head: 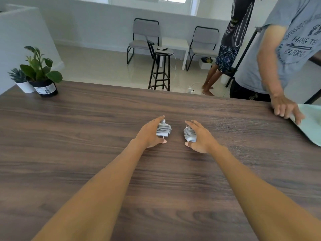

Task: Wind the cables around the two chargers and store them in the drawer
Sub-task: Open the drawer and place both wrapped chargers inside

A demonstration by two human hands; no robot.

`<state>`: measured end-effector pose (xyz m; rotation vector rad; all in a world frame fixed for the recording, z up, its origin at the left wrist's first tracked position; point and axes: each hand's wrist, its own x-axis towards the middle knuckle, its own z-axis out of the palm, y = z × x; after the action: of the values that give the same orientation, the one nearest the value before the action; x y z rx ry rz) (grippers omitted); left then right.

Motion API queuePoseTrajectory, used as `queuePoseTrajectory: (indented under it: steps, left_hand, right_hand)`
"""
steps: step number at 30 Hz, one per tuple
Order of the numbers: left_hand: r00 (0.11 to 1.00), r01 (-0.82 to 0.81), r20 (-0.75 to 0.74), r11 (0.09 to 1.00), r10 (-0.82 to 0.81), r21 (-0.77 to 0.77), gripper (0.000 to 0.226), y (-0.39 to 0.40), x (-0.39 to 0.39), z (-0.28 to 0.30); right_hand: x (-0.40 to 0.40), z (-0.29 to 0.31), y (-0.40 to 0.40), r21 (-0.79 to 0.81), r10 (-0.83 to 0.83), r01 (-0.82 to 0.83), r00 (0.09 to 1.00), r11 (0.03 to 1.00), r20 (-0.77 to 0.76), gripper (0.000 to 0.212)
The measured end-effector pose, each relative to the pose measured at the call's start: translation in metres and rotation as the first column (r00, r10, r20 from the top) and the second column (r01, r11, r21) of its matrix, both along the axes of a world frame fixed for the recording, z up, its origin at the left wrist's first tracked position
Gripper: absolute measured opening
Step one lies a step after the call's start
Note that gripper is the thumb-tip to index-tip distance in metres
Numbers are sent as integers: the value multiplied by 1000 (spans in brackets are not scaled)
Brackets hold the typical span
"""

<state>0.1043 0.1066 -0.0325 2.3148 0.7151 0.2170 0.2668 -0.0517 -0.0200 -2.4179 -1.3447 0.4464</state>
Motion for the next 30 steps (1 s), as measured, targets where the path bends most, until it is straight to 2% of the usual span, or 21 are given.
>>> queuePoseTrajectory:
  steps: [2, 6, 11, 21, 30]
  left_hand:
    - [997, -22, 67, 998, 26, -66, 96, -2, 1, -4]
    - [982, -67, 169, 994, 82, -92, 85, -11, -3, -7]
    - [950, -136, 265, 982, 167, -132, 76, -33, -15, -12]
    - [939, -150, 277, 968, 203, -200, 76, -82, -61, -5]
    - [938, -160, 278, 970, 208, -184, 77, -179, -111, 29]
  right_hand:
    - [0, -4, -2, 71, -22, 21, 1000, 997, 12, 86]
    - [-5, -11, -9, 201, -76, 73, 997, 977, 8, 81]
    - [-16, -17, -16, 287, -124, 116, 992, 951, 9, 78]
    - [-53, -15, -54, 328, -171, 183, 983, 927, -66, 64]
    - [-102, 10, -150, 360, -129, 144, 990, 922, -64, 64]
